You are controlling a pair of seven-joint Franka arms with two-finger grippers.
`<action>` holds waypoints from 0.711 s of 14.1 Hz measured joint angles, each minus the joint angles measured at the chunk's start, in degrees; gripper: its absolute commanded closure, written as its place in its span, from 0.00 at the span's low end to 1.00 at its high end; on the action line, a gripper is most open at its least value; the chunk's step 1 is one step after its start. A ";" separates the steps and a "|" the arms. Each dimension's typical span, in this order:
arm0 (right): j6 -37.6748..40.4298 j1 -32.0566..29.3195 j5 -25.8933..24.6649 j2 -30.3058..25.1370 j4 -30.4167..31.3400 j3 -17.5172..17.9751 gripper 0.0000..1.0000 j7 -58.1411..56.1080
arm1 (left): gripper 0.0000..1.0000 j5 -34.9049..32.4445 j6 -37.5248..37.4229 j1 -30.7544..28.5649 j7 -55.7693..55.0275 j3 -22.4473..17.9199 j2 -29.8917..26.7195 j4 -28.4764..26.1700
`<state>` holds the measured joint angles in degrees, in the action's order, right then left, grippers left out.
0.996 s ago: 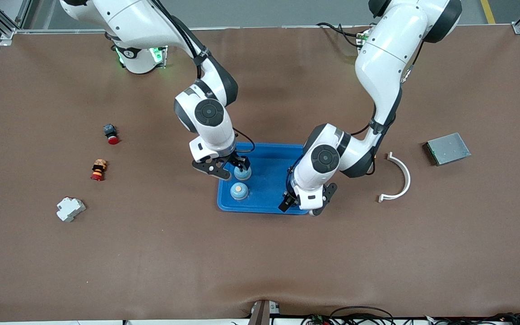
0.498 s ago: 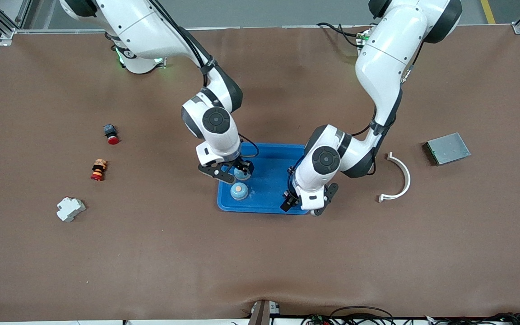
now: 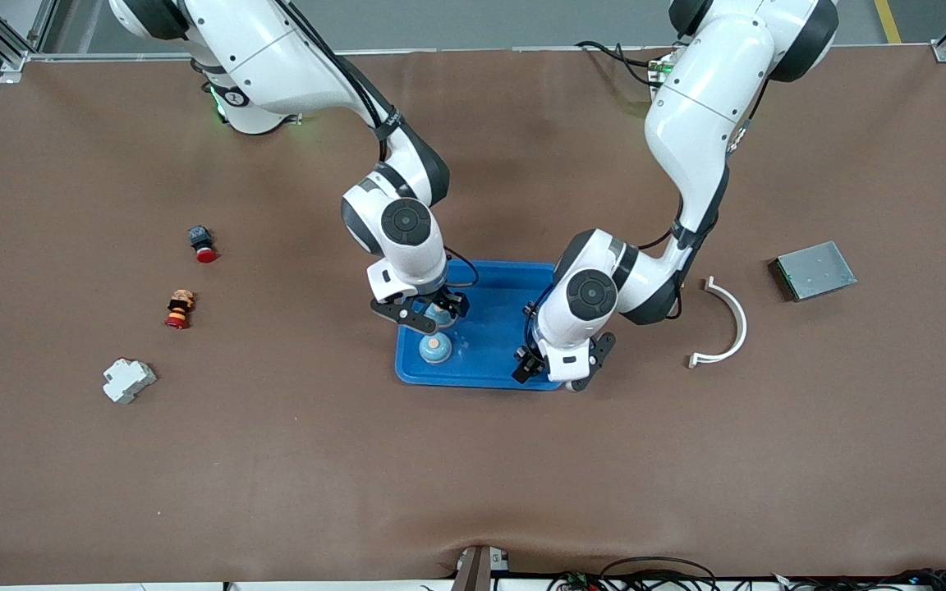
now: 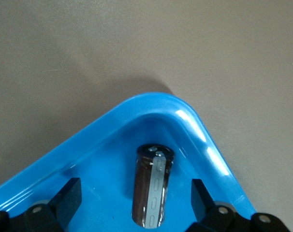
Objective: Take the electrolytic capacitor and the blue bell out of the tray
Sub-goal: 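Grasp a capacitor with the left gripper while the right gripper grasps a bell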
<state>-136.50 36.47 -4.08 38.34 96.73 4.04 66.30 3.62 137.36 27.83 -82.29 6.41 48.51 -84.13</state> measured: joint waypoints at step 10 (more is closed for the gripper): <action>-2.59 0.49 -0.44 1.90 -0.05 0.00 0.00 1.18 | 0.00 -0.06 0.03 0.52 0.00 -0.02 0.86 0.01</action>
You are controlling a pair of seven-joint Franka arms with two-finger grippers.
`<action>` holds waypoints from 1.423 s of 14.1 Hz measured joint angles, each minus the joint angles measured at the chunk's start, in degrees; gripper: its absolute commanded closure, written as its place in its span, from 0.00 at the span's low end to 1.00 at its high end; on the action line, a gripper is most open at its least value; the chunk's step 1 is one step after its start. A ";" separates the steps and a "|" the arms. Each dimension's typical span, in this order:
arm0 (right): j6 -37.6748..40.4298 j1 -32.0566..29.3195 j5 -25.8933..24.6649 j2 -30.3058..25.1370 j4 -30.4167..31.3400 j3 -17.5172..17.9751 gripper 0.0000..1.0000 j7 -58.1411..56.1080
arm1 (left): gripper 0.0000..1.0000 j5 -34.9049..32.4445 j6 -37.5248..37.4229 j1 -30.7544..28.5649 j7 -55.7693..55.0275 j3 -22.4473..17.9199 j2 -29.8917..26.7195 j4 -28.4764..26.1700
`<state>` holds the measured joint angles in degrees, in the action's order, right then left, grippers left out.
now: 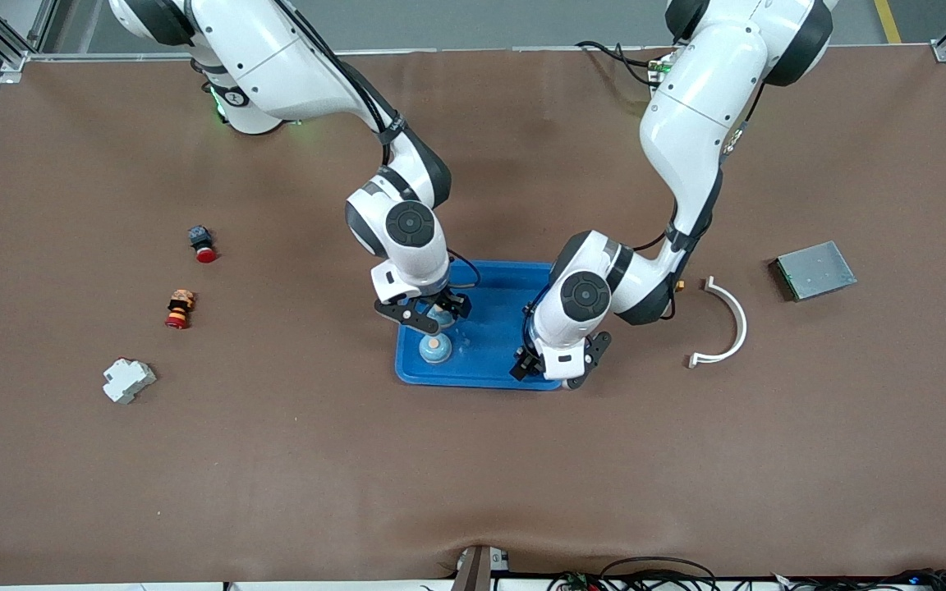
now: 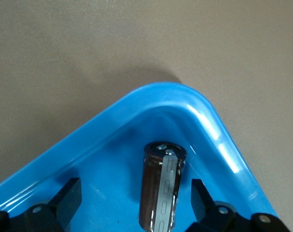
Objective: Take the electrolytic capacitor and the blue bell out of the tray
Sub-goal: 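Grasp a capacitor with the left gripper while the right gripper grasps a bell, then carry the capacitor toward the clip while the right gripper lowers the bell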
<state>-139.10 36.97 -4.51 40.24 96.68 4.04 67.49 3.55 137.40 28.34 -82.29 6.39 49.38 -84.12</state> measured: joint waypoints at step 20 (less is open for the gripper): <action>19.01 -6.42 2.64 -2.17 -11.28 -0.76 1.00 -14.79 | 1.00 0.00 -0.45 -0.85 0.00 -0.71 -0.93 2.15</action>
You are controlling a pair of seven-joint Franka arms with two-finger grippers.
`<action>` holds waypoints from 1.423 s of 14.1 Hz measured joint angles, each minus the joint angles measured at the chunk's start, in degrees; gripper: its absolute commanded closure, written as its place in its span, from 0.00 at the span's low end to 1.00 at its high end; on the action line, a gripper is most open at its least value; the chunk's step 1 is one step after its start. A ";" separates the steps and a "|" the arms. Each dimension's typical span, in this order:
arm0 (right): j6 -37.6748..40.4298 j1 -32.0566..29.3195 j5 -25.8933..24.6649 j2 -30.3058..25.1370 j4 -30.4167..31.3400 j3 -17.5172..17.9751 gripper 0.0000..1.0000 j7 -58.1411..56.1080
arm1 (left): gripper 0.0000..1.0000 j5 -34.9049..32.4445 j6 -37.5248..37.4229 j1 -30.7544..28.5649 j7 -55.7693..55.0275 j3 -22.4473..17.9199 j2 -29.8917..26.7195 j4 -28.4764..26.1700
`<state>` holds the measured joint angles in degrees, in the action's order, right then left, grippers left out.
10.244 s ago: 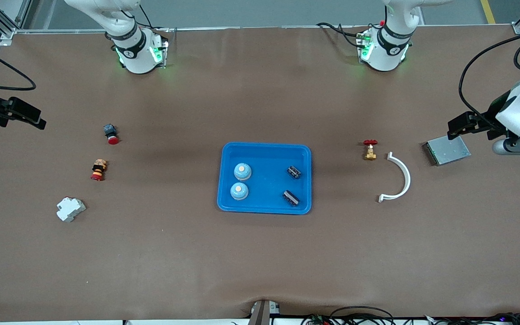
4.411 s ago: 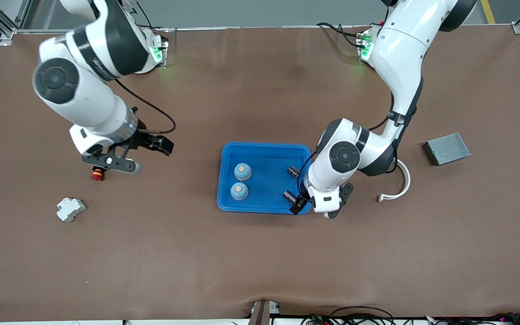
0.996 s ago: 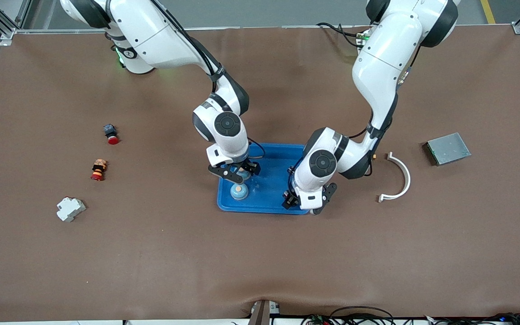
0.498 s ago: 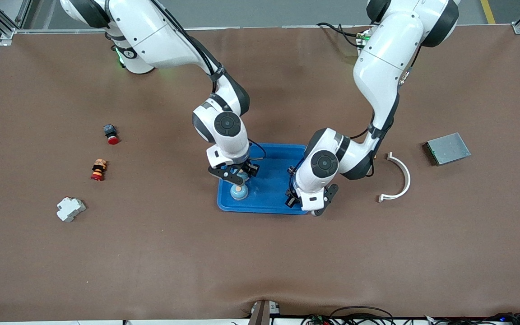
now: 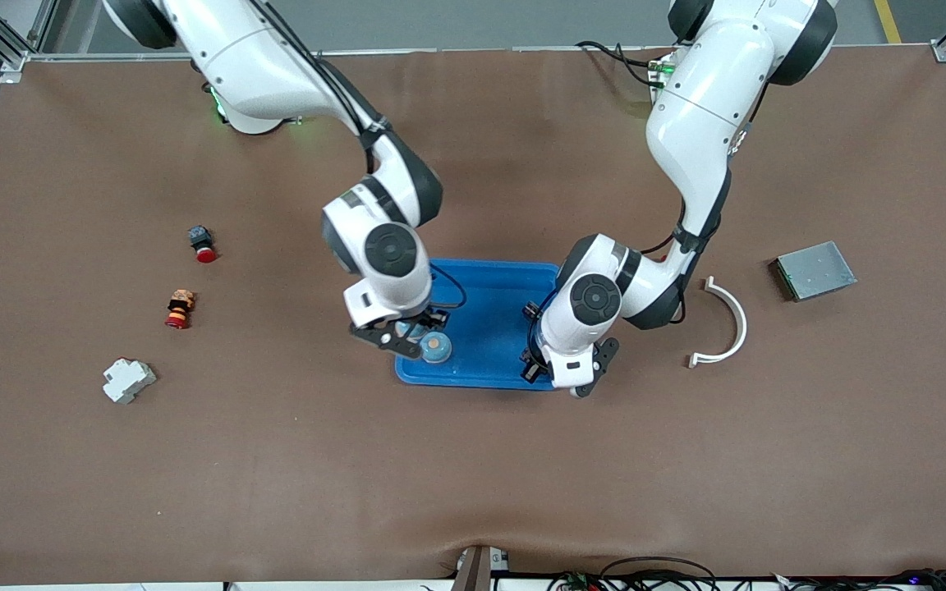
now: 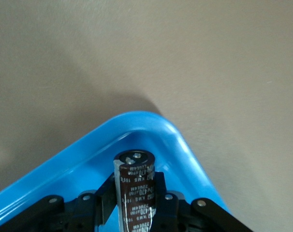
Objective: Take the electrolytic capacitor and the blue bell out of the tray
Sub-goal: 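Carry the capacitor toward the clip while the right gripper lowers the bell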
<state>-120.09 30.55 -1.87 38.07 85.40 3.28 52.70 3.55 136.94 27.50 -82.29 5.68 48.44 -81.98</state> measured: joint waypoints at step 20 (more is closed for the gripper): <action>-29.95 -17.67 0.72 -18.72 42.73 -0.24 1.00 -36.19 | 1.00 -0.03 -29.43 -19.79 46.54 0.22 -22.65 -9.46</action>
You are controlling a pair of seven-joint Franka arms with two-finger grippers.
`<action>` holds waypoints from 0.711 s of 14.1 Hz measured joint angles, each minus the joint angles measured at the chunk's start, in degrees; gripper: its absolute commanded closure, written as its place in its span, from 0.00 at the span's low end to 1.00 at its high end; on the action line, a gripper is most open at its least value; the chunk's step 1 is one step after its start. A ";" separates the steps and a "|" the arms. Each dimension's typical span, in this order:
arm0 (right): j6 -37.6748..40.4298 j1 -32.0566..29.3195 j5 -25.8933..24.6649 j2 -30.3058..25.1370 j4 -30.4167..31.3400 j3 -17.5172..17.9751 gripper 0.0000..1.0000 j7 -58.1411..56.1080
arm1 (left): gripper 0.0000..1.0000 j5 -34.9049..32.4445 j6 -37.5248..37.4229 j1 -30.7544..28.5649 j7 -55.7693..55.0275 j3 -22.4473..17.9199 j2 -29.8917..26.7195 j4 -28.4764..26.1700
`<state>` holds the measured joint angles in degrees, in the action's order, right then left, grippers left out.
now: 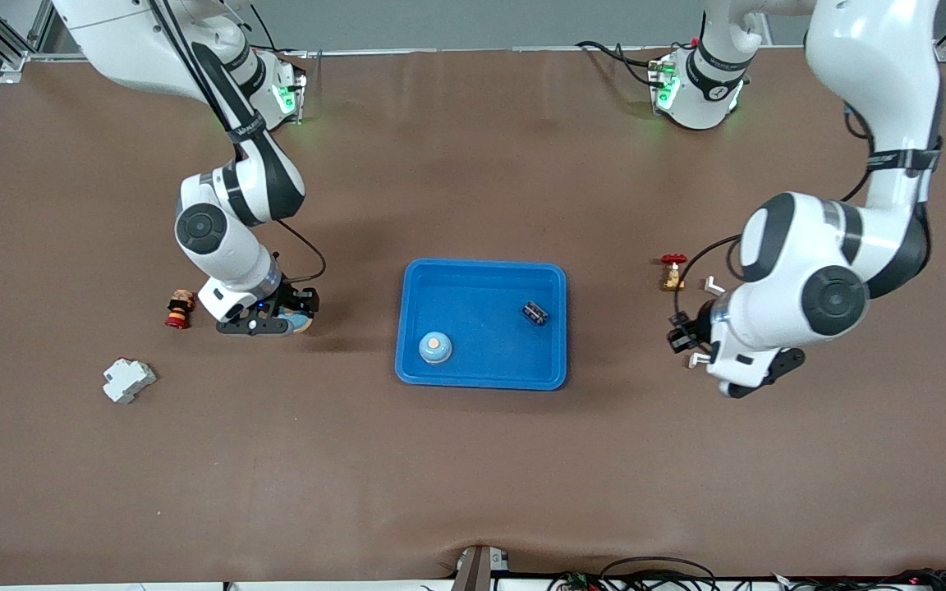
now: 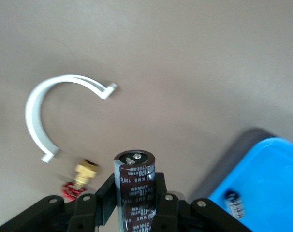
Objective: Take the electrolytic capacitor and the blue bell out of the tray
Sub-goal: 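Carry the capacitor toward the clip while the right gripper lowers the bell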
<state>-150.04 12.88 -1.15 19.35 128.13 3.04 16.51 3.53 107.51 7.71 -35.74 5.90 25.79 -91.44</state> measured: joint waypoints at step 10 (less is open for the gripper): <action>-7.16 -2.80 0.00 0.45 4.36 0.01 1.00 -4.00 | 1.00 -5.61 3.64 -13.10 26.47 -0.13 -1.54 -5.86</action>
<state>-157.20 10.08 -1.15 19.80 132.48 3.05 12.51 -2.08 111.15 -5.39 -9.27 5.77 24.25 -97.30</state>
